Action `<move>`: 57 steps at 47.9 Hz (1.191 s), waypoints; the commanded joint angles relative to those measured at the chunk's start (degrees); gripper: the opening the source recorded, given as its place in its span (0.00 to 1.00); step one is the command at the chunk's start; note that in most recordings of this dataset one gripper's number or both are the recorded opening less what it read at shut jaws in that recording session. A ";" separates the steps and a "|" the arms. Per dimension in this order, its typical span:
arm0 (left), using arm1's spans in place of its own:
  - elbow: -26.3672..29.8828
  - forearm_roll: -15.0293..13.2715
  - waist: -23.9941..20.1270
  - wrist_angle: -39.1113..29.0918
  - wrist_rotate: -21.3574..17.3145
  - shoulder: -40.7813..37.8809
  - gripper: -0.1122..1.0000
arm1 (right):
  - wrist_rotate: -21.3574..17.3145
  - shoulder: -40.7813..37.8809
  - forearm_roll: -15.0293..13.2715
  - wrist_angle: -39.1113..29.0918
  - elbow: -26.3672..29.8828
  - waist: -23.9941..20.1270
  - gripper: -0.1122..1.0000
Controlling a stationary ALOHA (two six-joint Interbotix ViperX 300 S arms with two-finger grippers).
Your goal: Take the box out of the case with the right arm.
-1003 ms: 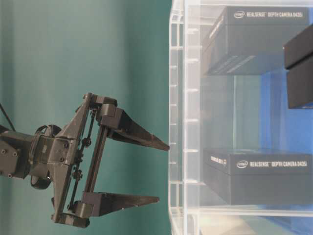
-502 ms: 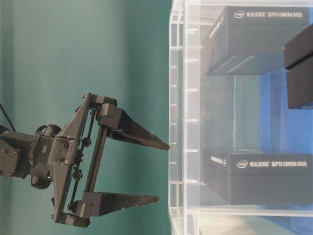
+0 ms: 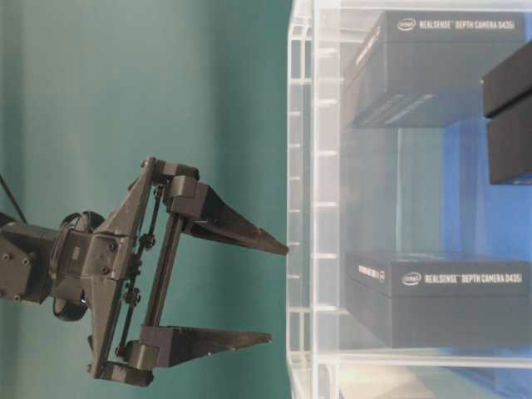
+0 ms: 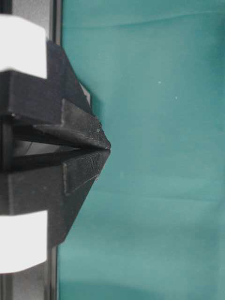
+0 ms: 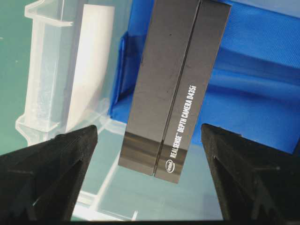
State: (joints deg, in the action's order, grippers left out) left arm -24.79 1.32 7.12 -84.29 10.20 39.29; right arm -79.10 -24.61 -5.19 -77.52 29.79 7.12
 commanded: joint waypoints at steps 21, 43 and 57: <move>1.67 0.09 0.18 0.18 -0.09 0.09 0.10 | 0.18 1.41 -0.18 0.18 1.41 -0.09 0.93; 1.67 0.09 0.18 0.18 0.00 0.00 0.10 | 0.18 0.18 -0.18 0.26 1.41 0.09 0.93; 1.67 0.18 0.18 0.18 0.09 0.09 0.10 | 0.18 -1.23 -0.97 0.79 -0.62 1.23 0.93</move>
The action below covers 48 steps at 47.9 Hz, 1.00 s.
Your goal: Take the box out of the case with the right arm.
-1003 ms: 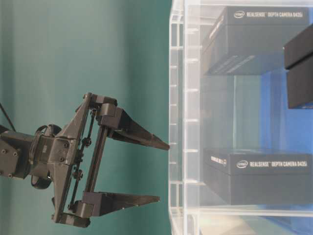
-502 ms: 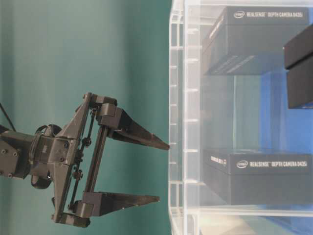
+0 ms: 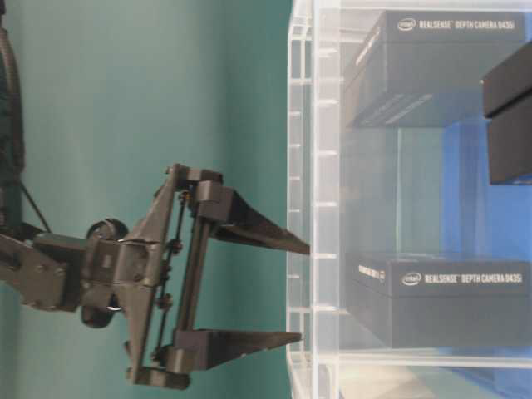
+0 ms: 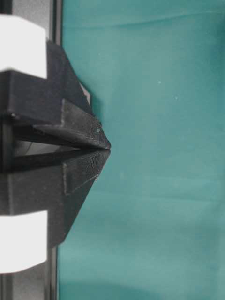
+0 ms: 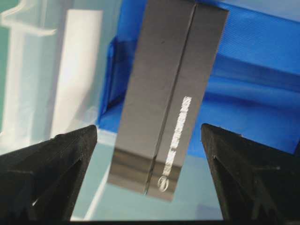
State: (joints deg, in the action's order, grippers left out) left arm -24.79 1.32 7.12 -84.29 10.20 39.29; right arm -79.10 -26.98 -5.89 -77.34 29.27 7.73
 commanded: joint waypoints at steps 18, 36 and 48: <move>1.67 0.18 0.18 0.18 0.09 0.00 0.10 | 0.09 0.97 -0.18 6.50 -5.10 2.11 0.93; 1.58 0.18 0.18 0.18 0.09 0.00 0.10 | 0.09 -2.37 1.85 11.34 -7.65 2.64 0.93; 1.58 0.09 0.18 0.18 0.09 0.00 0.10 | -0.26 -3.87 2.99 12.22 -7.73 2.64 0.93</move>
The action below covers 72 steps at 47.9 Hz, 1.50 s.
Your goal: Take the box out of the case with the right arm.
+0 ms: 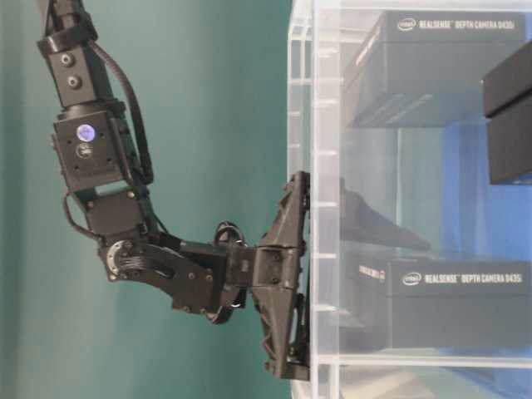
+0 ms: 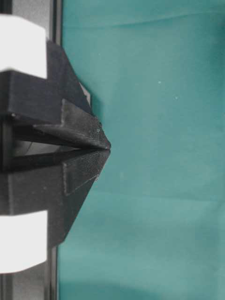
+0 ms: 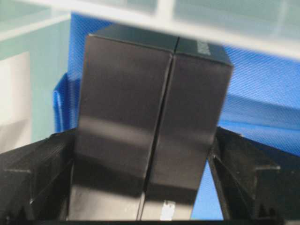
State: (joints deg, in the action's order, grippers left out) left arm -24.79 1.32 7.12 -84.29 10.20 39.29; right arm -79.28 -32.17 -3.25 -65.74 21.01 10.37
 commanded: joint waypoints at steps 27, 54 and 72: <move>1.58 0.18 0.18 0.18 0.09 0.00 0.10 | -3.96 1.32 3.34 -0.18 0.53 -0.26 0.86; 1.58 0.09 0.18 0.18 0.00 0.09 0.10 | -4.31 1.41 2.29 -2.11 2.64 -0.26 0.69; 1.58 0.09 0.18 0.18 0.00 0.18 0.10 | -4.31 4.31 -0.97 -11.60 10.46 -0.53 0.69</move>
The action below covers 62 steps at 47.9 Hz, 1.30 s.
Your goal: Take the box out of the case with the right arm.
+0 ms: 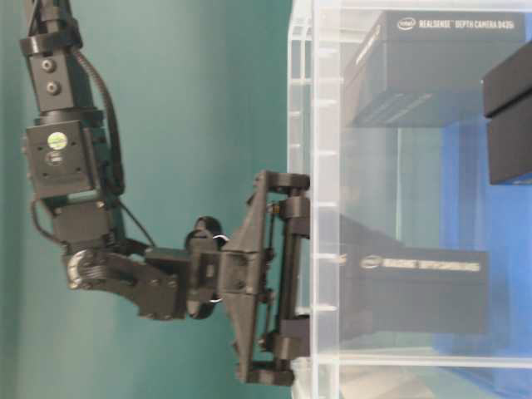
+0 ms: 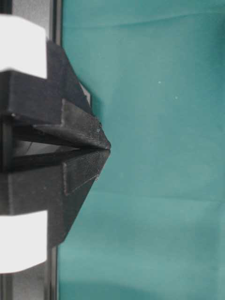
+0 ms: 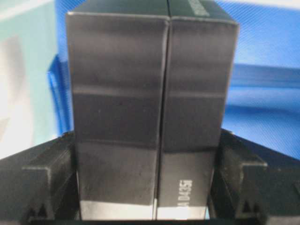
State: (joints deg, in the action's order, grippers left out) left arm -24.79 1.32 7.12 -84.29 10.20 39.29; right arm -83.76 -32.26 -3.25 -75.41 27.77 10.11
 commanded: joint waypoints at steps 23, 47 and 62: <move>1.58 0.09 0.18 0.18 0.00 0.26 0.10 | 0.18 4.66 -6.50 -15.91 19.34 -1.58 0.69; 1.49 0.09 0.18 0.18 0.00 0.35 0.10 | 0.26 4.66 -8.53 -19.69 23.82 -2.29 0.69; 1.49 0.09 0.18 0.18 0.09 0.26 0.10 | 0.26 4.66 -8.53 -19.69 23.82 -2.29 0.69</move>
State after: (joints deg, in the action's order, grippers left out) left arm -24.79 1.41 7.12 -84.29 10.20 39.55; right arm -83.67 -31.64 -11.43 -95.10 49.92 8.00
